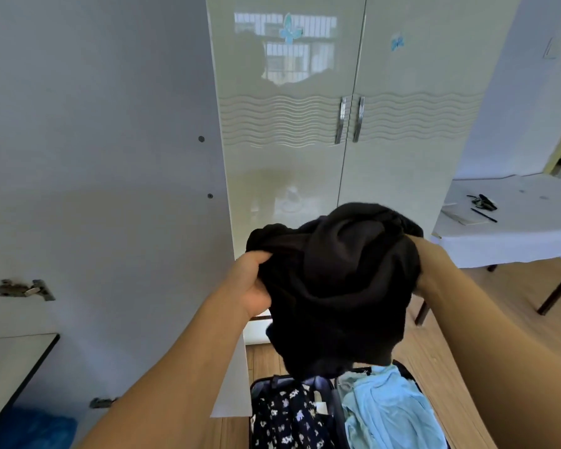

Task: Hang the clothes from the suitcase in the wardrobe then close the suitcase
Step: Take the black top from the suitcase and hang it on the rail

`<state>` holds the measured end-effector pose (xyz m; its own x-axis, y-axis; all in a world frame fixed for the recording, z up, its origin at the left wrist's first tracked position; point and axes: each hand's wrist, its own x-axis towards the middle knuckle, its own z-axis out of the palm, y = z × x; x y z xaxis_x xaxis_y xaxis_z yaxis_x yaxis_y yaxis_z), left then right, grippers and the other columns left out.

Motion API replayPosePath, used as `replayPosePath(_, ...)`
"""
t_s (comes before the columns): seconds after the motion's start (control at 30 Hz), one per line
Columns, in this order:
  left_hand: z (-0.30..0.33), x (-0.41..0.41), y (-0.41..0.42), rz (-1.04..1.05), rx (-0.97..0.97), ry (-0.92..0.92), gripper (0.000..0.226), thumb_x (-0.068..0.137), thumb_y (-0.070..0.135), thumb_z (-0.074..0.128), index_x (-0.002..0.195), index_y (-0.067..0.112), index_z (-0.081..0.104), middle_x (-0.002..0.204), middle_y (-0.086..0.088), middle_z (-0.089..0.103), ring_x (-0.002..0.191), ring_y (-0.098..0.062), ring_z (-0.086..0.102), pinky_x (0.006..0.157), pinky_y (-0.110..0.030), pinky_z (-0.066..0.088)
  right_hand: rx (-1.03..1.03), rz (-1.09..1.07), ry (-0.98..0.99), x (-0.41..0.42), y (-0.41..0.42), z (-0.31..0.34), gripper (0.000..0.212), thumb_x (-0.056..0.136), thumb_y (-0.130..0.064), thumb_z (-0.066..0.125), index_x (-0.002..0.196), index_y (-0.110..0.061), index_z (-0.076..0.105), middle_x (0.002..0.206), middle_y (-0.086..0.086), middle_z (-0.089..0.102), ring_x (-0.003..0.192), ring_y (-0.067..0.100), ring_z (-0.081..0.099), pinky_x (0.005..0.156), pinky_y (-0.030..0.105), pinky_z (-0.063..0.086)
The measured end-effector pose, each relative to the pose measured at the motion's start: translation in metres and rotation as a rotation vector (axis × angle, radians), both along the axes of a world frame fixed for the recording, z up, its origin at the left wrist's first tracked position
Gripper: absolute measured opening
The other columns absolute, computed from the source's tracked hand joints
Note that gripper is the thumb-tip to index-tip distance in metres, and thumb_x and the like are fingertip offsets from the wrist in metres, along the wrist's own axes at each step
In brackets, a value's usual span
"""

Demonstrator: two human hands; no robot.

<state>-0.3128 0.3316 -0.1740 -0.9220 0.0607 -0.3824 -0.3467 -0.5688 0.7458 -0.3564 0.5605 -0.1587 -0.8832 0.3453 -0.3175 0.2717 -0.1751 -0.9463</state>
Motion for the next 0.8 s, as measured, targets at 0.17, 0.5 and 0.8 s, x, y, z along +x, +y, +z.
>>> replayPosePath(0.17, 0.018, -0.004, 0.016, 0.132, 0.065, -0.099, 0.022, 0.089, 0.015, 0.050, 0.097, 0.001, 0.064, 0.098, -0.018, 0.068, 0.087, -0.033, 0.065, 0.070, -0.041, 0.052, 0.204, 0.253, 0.091, 0.014, -0.006, -0.017, 0.057, 0.079, -0.060, 0.061, 0.118, -0.018, 0.061, 0.112, -0.002, 0.064, 0.095, 0.019, 0.060, 0.076, 0.030, 0.045)
replayPosePath(0.5, 0.025, -0.002, -0.005, -0.150, -0.121, 0.026, 0.038, 0.075, 0.025, 0.074, 0.104, 0.002, 0.069, 0.100, -0.019, 0.072, 0.090, -0.034, 0.069, 0.075, -0.041, 0.055, 0.186, 0.667, 0.142, 0.032, -0.051, -0.006, 0.049, 0.066, -0.008, 0.082, 0.111, -0.011, 0.063, 0.106, 0.010, 0.070, 0.094, 0.027, 0.068, 0.085, 0.042, 0.056)
replayPosePath(0.8, -0.002, 0.000, -0.003, -0.288, -0.840, 0.162, 0.048, 0.069, 0.004, 0.064, 0.114, 0.018, 0.057, 0.102, -0.009, 0.066, 0.093, -0.025, 0.066, 0.085, -0.039, 0.055, -0.581, 0.220, 0.161, 0.020, -0.061, 0.023, 0.018, 0.087, -0.014, 0.065, 0.100, -0.002, 0.067, 0.087, 0.017, 0.074, 0.073, 0.026, 0.073, 0.060, 0.036, 0.060)
